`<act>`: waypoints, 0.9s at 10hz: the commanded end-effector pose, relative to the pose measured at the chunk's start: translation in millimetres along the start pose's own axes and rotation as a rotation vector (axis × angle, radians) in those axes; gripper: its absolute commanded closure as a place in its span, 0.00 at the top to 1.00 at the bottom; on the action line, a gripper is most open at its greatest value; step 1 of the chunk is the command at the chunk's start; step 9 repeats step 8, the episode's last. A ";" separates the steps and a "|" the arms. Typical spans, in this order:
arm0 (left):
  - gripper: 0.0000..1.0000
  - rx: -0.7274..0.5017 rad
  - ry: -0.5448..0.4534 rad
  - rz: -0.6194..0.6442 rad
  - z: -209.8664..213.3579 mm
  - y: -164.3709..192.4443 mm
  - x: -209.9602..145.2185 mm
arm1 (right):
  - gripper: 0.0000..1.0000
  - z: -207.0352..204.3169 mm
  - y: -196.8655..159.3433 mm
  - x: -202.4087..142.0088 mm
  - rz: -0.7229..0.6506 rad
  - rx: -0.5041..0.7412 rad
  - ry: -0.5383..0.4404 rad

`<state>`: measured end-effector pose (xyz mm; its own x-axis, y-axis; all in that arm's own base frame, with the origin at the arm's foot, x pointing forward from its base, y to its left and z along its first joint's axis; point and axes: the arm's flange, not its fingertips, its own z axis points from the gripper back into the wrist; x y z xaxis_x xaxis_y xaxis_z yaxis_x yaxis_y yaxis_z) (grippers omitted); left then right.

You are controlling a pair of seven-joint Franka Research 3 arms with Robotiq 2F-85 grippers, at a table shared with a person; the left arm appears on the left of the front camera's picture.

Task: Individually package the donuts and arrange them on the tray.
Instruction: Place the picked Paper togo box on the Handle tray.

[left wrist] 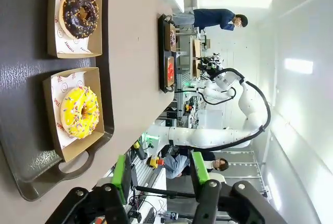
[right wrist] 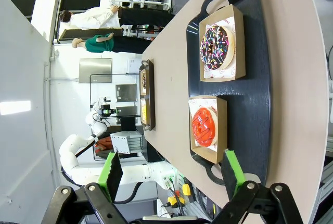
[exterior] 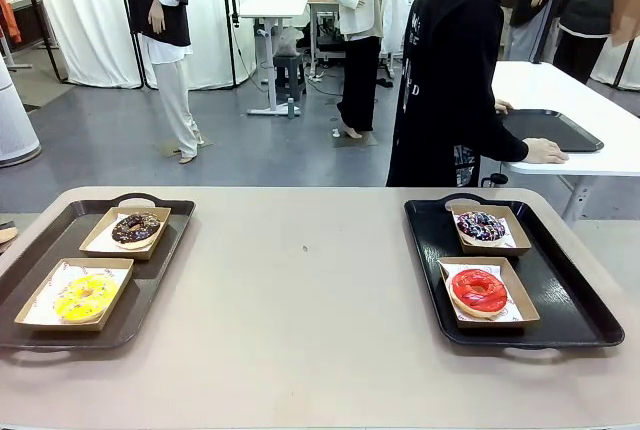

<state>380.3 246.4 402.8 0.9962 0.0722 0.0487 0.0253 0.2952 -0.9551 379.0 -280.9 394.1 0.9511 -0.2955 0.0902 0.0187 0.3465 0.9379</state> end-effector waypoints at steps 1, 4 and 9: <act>0.61 -0.007 0.003 -0.011 1.6 0.1 -2.6 | 1.00 0.5 0.4 -1.3 -0.001 0.008 0.003; 0.61 -0.007 0.003 -0.011 1.6 0.1 -2.6 | 1.00 0.5 0.4 -1.3 -0.001 0.008 0.003; 0.61 -0.007 0.003 -0.011 1.6 0.1 -2.6 | 1.00 0.5 0.4 -1.3 -0.001 0.008 0.003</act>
